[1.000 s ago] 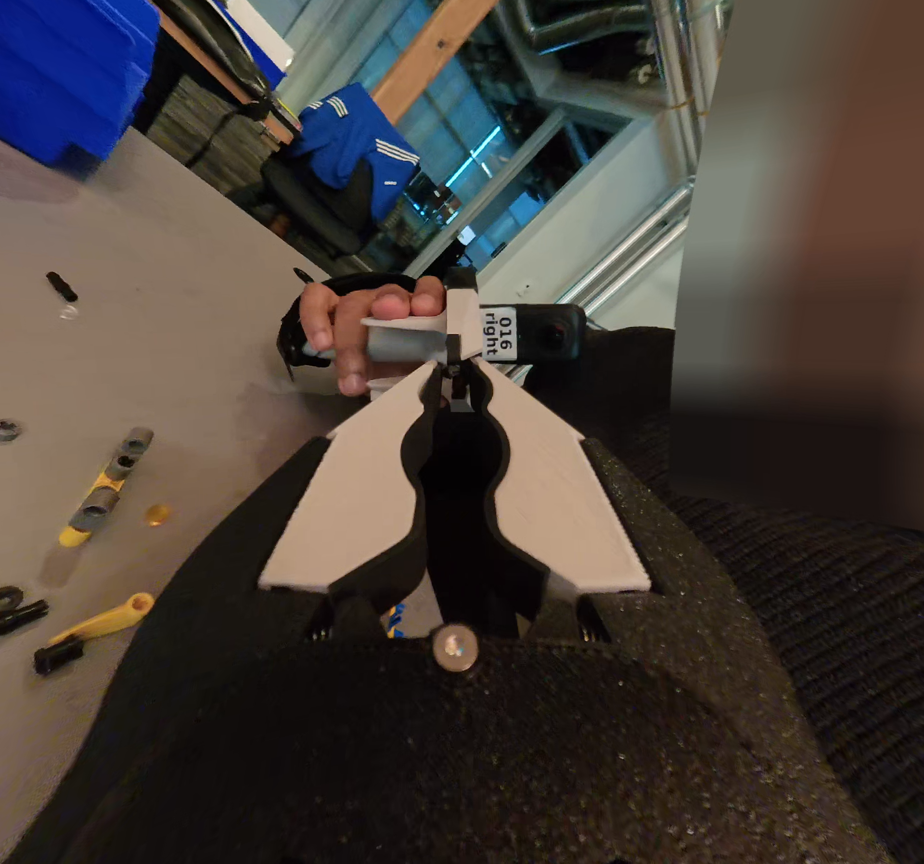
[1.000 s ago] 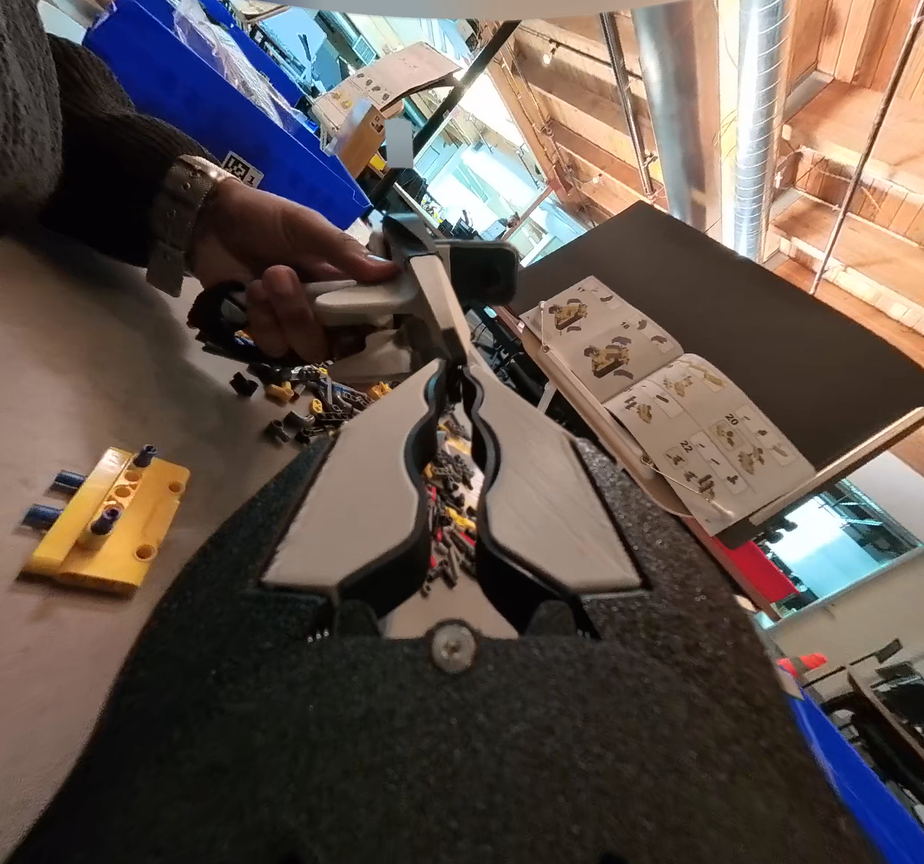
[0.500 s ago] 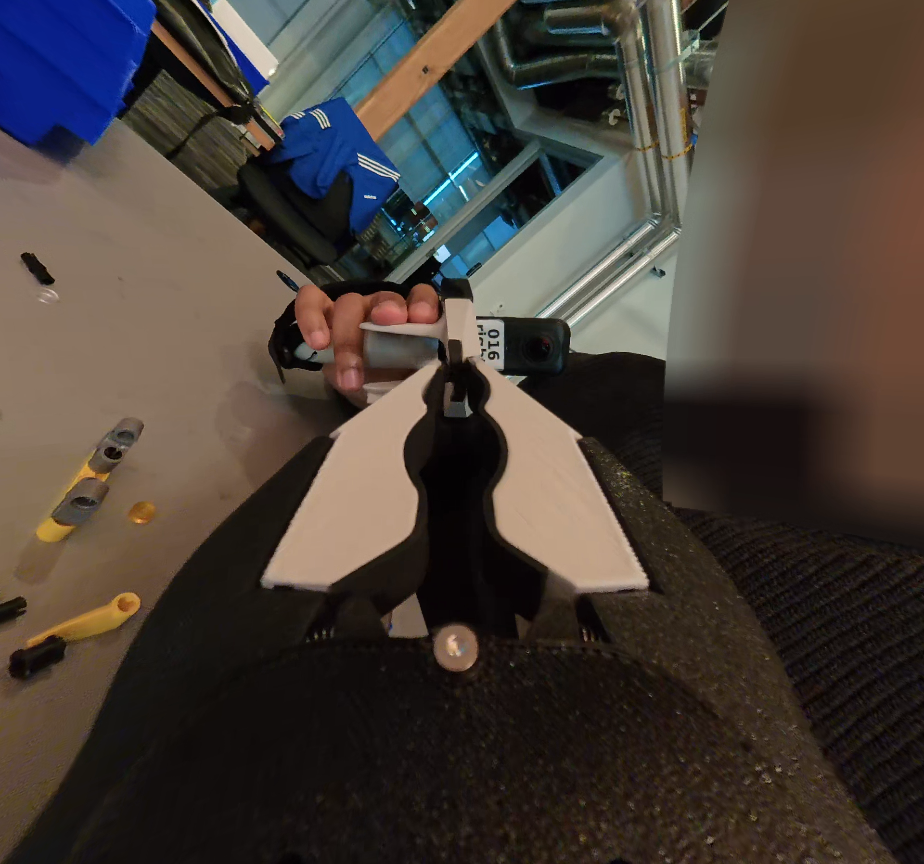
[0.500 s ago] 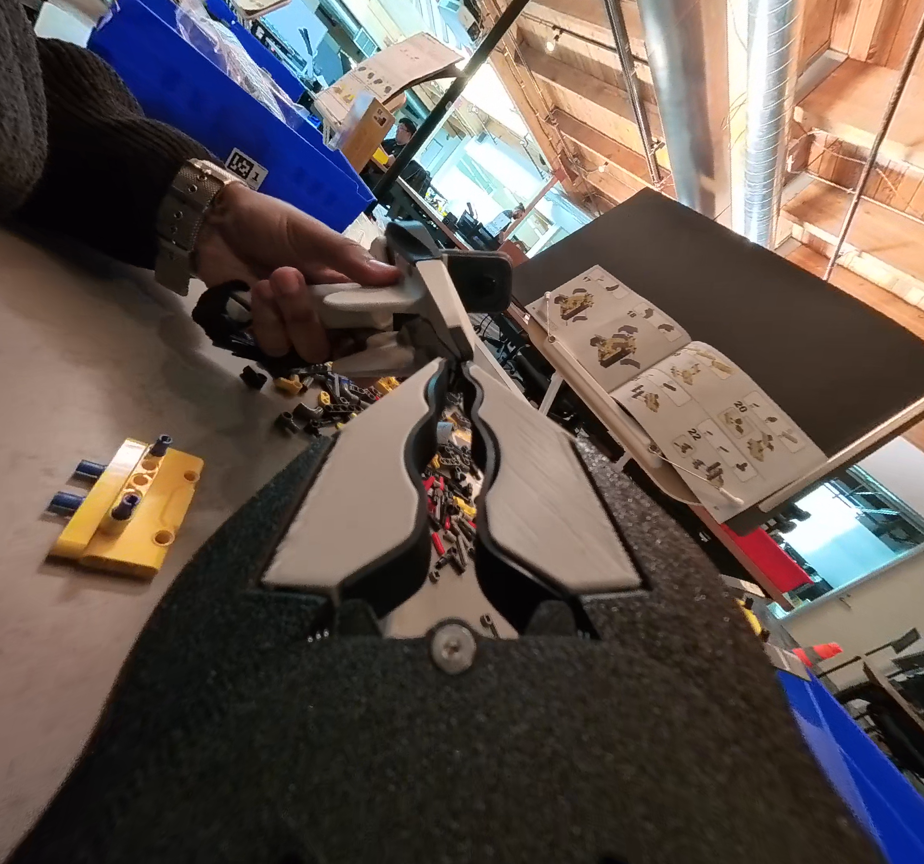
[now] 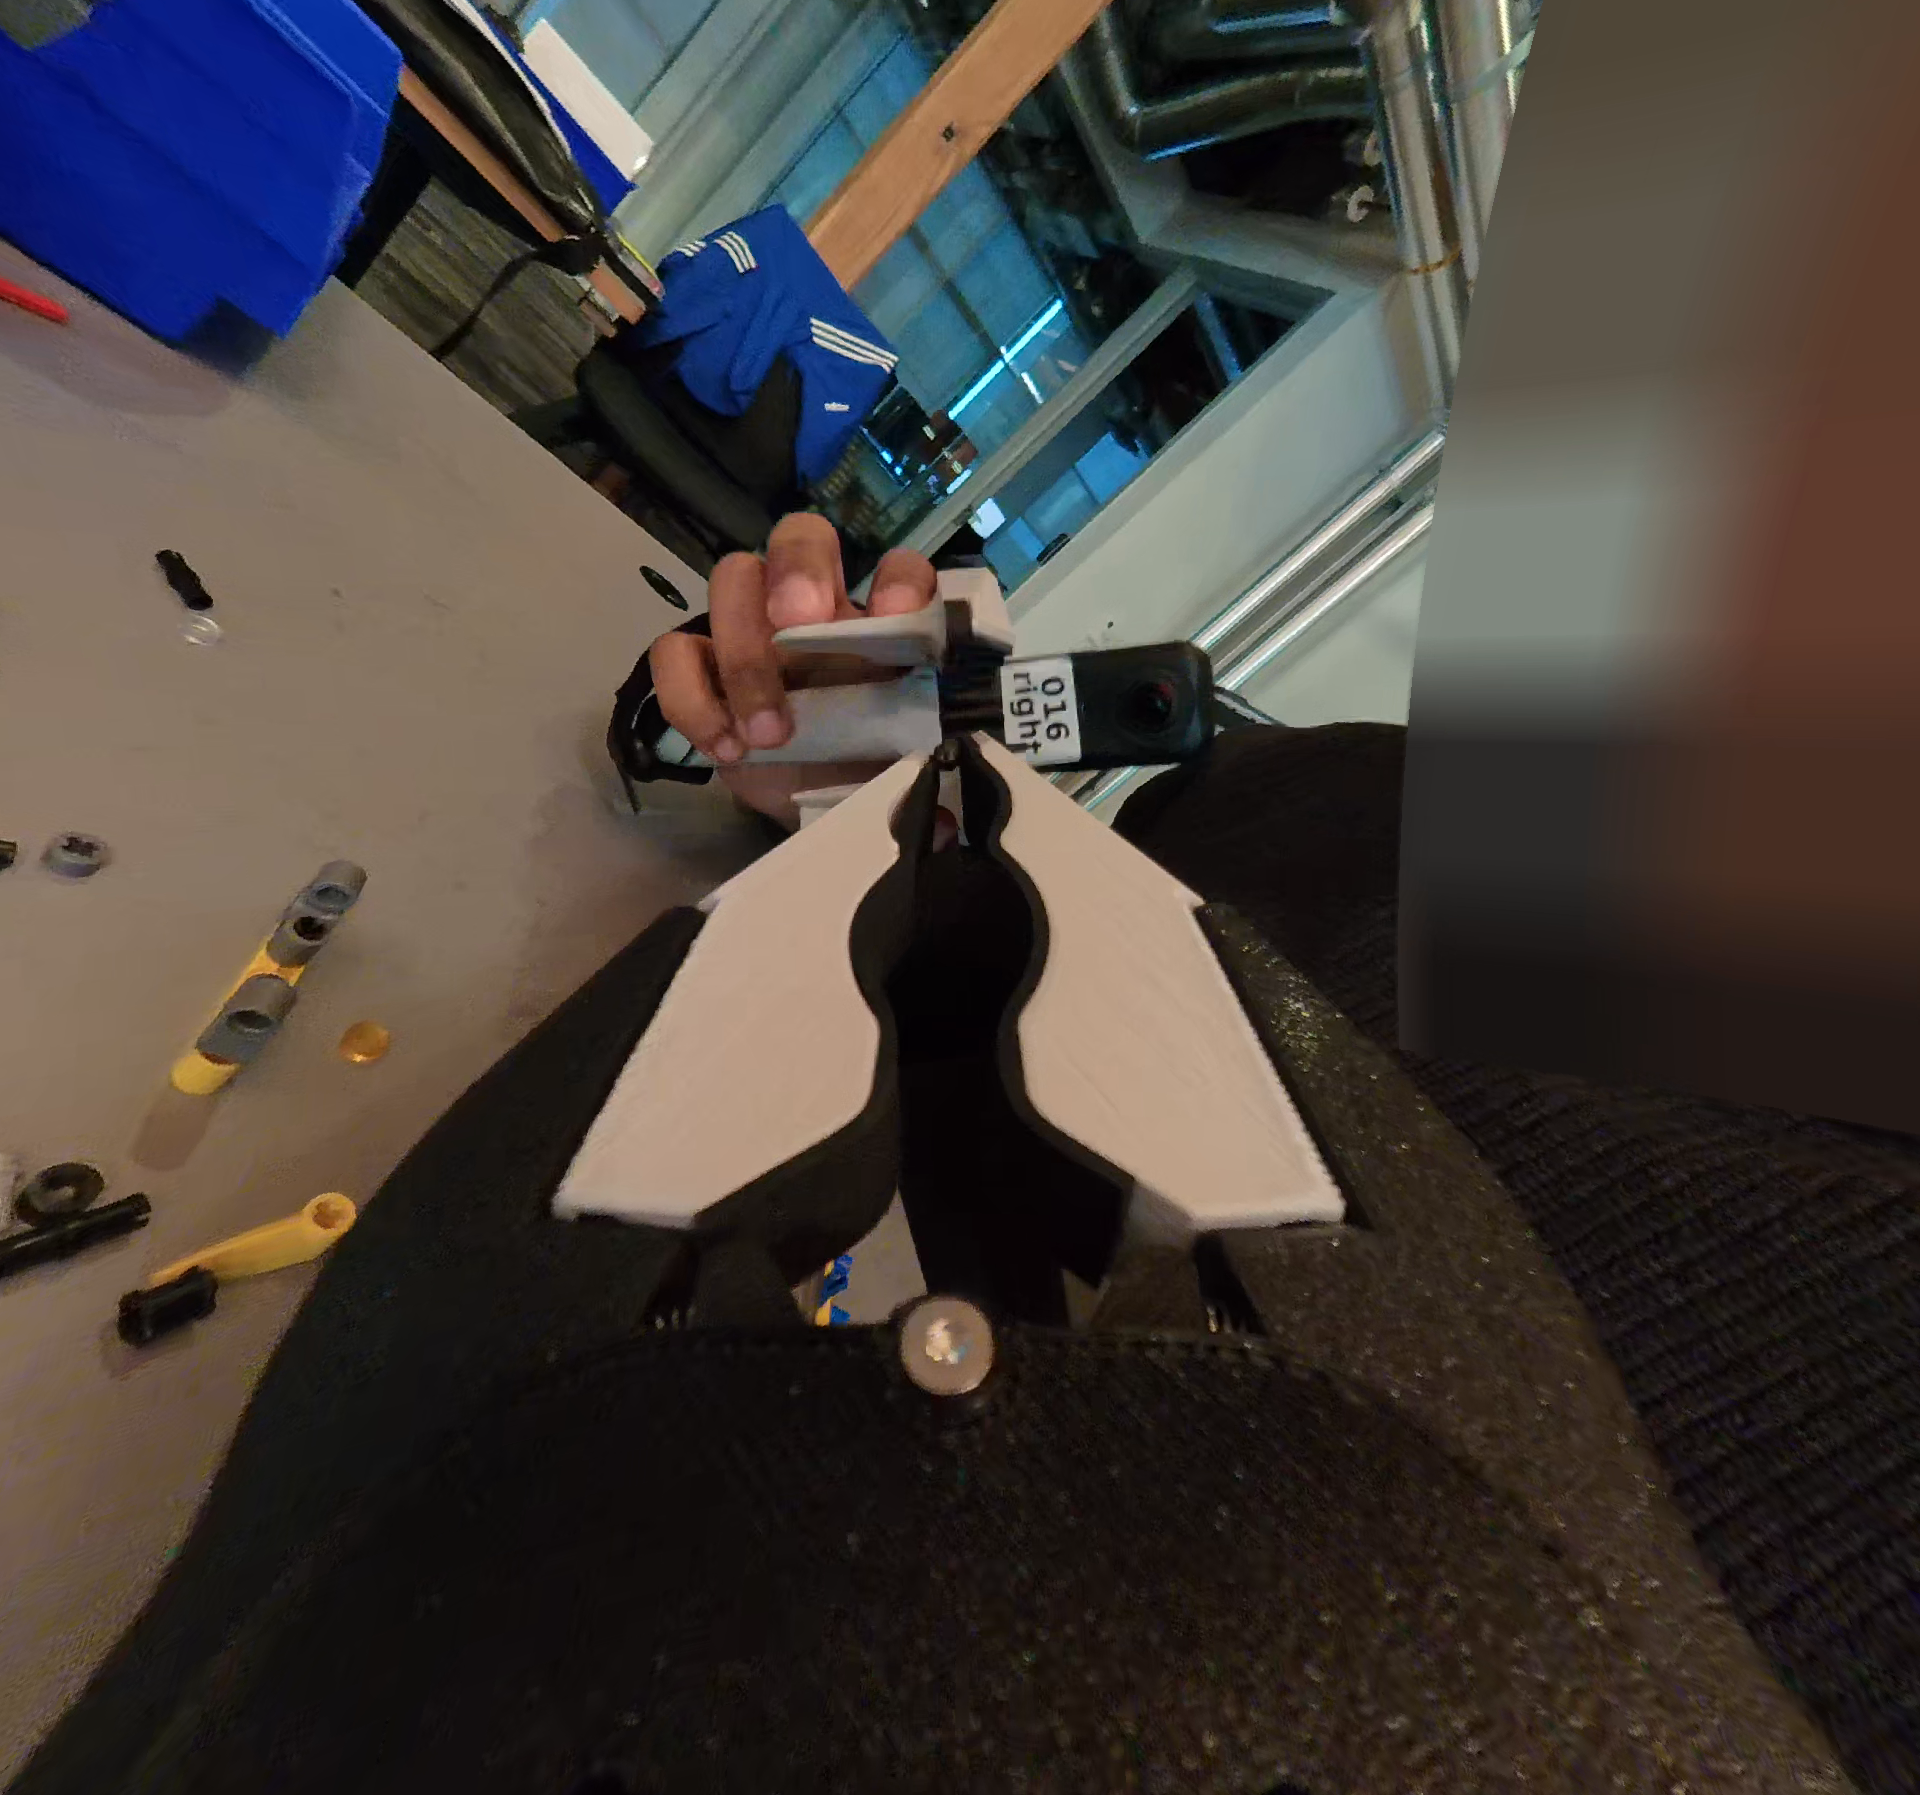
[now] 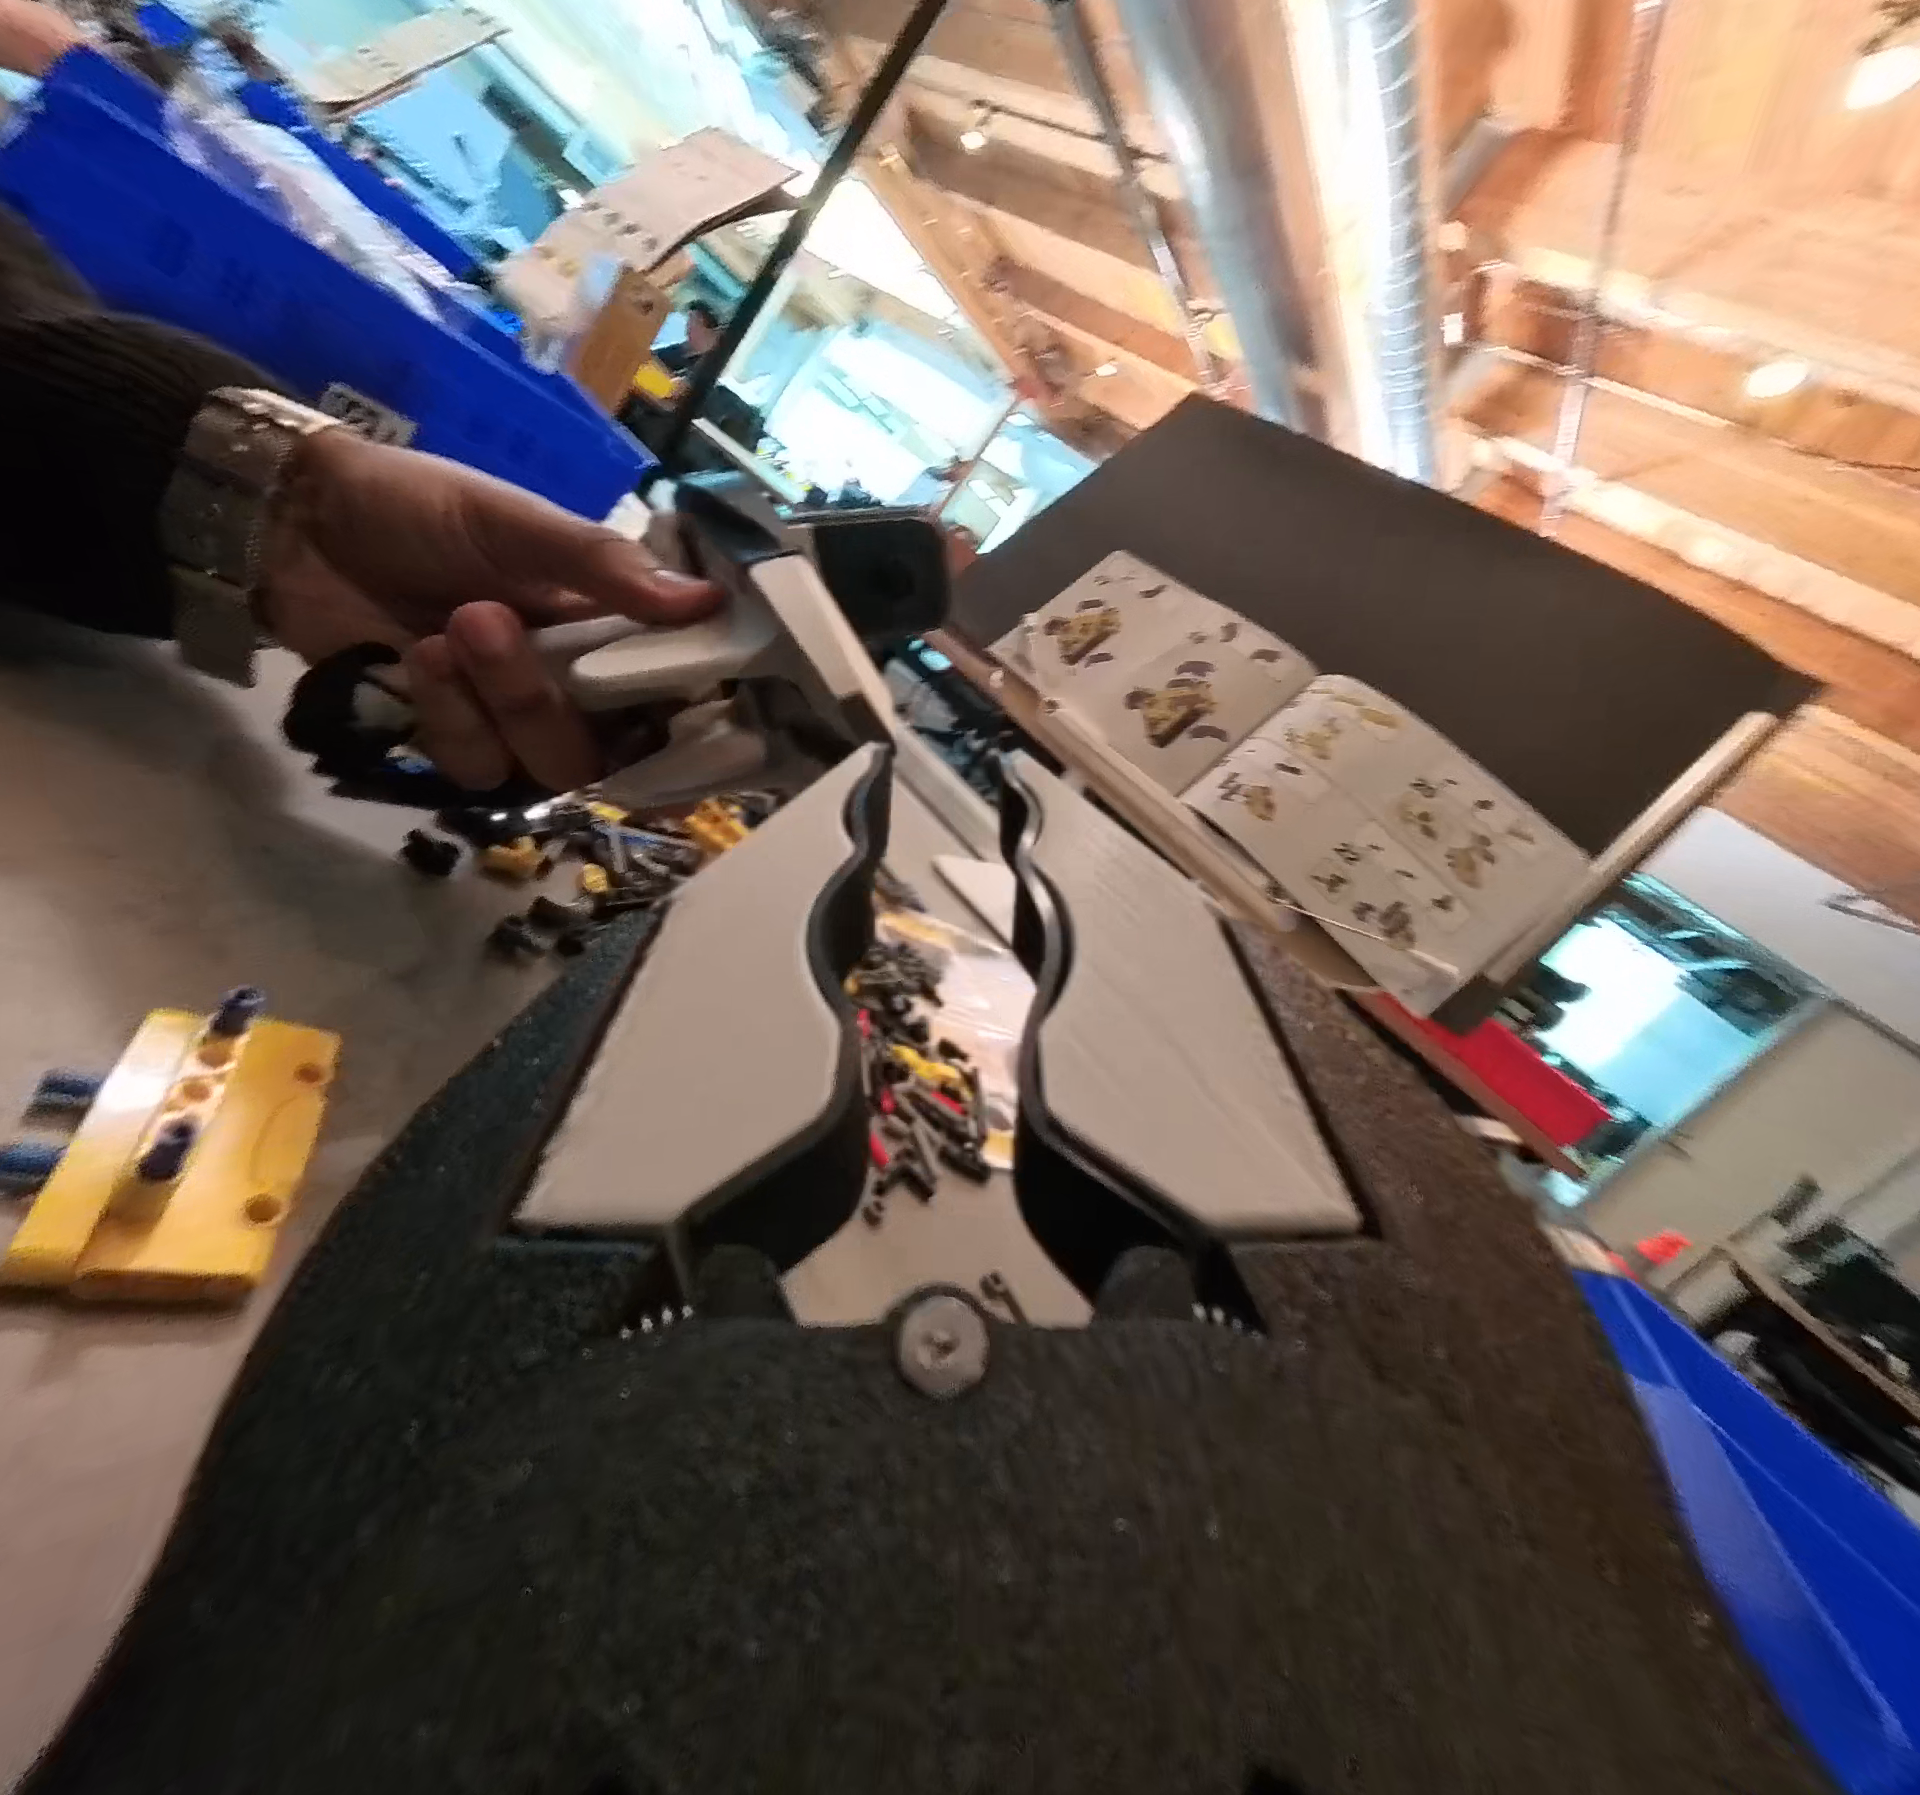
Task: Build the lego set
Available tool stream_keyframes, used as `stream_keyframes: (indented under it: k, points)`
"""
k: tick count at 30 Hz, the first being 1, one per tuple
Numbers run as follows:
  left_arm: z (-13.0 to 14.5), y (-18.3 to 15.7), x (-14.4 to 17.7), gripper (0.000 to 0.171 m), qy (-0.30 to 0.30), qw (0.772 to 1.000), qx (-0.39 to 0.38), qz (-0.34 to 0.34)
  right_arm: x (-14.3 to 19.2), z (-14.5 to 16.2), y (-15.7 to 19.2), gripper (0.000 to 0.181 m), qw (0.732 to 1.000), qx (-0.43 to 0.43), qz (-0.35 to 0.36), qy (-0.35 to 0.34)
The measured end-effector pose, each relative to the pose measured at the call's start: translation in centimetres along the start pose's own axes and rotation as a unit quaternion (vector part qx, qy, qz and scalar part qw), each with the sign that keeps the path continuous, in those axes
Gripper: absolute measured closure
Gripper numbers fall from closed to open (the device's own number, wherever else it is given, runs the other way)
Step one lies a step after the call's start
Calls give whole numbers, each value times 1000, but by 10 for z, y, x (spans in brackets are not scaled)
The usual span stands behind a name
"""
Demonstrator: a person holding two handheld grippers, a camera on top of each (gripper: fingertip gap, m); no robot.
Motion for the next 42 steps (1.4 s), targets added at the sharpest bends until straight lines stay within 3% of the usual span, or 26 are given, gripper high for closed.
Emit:
stream_keyframes:
  k: [3, 12, 25, 26, 28, 31, 33, 36, 38, 42]
  points:
    - [-1, 1, 2, 170, -9, 1000, 8, 4, 3, 1, 0, 166, 1000, 6, 30, -2]
    - [-2, 3, 3, 170, -17, 1000, 5, -6, -1, 3, 8, 162, 1000, -15, -13, 11]
    - [2, 5, -2, 170, 4, 1000, -5, -21, -2, 8, 7, 179, 998, -27, -44, 25]
    - [1, 6, -2, 160, 6, 999, -11, -34, -2, 9, 4, 178, 998, -33, -43, 31]
    - [1, 9, -4, 126, 12, 996, -33, -78, -1, 15, -8, 178, 997, -50, -31, 45]
    - [1, 14, -7, 107, 40, 979, -95, -176, 0, 37, -29, 178, 986, -121, -50, 103]
    - [0, 20, -8, 107, 76, 954, -146, -250, -1, 57, -35, 178, 963, -192, -103, 158]
    - [-2, 34, -6, 123, 140, 900, -206, -357, -4, 74, -37, 178, 917, -284, -180, 217]
    - [-2, 42, -7, 127, 179, 873, -226, -394, -8, 87, -38, 178, 891, -314, -205, 254]
    - [2, 61, -12, 128, 231, 858, -209, -409, -12, 93, -36, 178, 848, -376, -262, 266]
Point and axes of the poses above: each gripper's, where its closed fingertips meet, x back along the fingers, z out of its underside, y = z × x across the jaws, the point moved 6 cm from there along x, back along the fingers, and after that the axes turned 7 degrees about y, right-handed, at the moved point
